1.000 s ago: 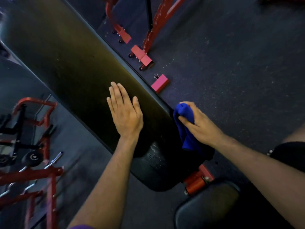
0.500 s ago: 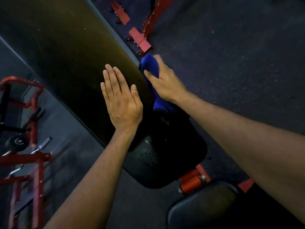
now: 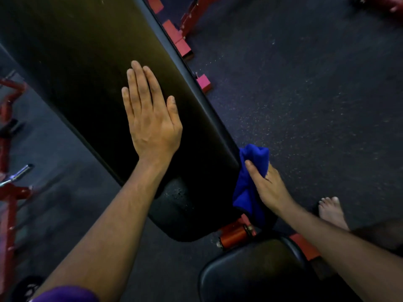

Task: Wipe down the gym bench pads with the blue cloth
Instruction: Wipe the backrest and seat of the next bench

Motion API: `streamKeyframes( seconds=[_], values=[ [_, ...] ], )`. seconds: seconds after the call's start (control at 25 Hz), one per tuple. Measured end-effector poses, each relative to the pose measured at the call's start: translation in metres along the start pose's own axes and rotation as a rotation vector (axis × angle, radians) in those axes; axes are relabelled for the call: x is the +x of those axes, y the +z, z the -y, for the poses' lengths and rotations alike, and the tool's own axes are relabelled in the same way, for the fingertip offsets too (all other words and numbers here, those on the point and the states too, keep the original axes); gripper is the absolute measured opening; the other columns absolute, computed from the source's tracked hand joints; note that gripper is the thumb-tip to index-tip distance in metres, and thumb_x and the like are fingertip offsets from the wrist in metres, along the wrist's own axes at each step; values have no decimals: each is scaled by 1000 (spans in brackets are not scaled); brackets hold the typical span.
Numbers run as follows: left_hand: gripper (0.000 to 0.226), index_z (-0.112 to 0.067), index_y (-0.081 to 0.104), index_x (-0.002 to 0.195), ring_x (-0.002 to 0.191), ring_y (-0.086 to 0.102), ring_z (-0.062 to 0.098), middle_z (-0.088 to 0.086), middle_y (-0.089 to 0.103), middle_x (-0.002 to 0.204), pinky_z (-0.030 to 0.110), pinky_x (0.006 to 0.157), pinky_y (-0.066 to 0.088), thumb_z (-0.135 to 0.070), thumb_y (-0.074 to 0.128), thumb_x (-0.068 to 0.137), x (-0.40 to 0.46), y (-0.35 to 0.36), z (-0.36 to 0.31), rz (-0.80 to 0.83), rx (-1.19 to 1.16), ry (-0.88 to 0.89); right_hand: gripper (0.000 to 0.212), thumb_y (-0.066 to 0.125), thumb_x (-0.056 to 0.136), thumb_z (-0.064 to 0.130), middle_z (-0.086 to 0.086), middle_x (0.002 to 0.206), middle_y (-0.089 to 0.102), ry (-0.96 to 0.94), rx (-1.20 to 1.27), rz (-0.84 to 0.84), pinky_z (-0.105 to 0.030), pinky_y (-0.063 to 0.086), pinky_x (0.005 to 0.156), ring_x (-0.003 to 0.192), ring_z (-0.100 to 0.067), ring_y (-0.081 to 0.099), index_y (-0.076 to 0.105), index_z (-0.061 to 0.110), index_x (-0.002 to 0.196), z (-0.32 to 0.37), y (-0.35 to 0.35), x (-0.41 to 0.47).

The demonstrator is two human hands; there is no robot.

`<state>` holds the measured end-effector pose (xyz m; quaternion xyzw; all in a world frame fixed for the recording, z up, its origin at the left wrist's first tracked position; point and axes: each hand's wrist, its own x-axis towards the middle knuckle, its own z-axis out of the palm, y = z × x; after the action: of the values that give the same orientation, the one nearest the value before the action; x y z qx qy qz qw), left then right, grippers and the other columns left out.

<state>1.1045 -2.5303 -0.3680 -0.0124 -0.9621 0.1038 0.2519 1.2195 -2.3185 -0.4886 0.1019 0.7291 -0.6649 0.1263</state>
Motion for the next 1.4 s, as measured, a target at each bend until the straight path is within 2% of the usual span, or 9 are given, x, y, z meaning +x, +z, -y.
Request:
streamKeyframes(
  seconds=[0.16,0.32,0.48,0.64,0.8,1.0,1.16,1.28,1.4],
  values=[
    [64,-2,8,162,159,4,29,19,6,170,45,129,6,-38,20,110,-2,1,1,-7,-2,-1,12,56,99,37,16,95,66,-41,102,-164,-29,45,84,91,0,62,63,32,107,38,21,33],
    [63,-2,9,162,158,6,29,19,8,170,46,129,8,-37,21,111,-2,2,0,-26,-9,6,32,50,99,45,8,110,66,-213,-51,-49,-33,44,88,102,-11,60,54,29,127,122,33,93],
    [64,-2,9,162,158,6,29,19,8,170,46,129,8,-38,19,110,-2,4,2,-11,-12,10,37,51,101,41,15,118,62,-218,37,-20,-10,40,82,107,1,56,54,26,135,119,31,90],
    [64,-3,8,162,159,5,29,18,7,170,46,129,8,-39,18,110,-2,2,1,1,-9,15,23,49,100,41,14,102,65,90,88,-48,-7,41,71,108,-13,61,65,28,111,41,12,26],
    [64,-2,8,162,158,4,29,18,6,170,46,129,6,-38,19,110,-1,0,2,15,-10,11,18,49,102,38,10,98,65,161,43,-77,-25,37,81,101,-13,60,64,28,101,17,5,11],
    [67,-3,12,162,158,6,28,19,8,170,44,129,6,-39,26,107,-1,-4,6,30,-70,21,9,49,101,39,17,93,61,-50,-23,-180,-27,38,81,84,-1,56,55,33,105,74,1,19],
    [63,-9,16,162,159,3,19,10,12,171,40,129,6,-35,33,107,-2,-27,26,-2,-433,-23,5,52,100,36,12,89,62,-444,-138,-194,-30,42,73,78,0,58,48,37,103,173,9,36],
    [57,-11,20,161,158,7,16,8,18,170,38,129,3,-31,32,108,-11,-38,68,-111,-436,-168,22,58,98,23,7,110,60,-742,-211,-100,-15,43,83,97,1,57,48,33,115,241,30,57],
    [57,-7,21,160,158,9,18,10,18,169,39,129,4,-30,31,109,-27,-33,116,-154,-363,-317,32,61,96,19,2,122,51,-875,-304,-60,-3,40,82,101,2,52,48,23,125,292,64,79]
  ],
)
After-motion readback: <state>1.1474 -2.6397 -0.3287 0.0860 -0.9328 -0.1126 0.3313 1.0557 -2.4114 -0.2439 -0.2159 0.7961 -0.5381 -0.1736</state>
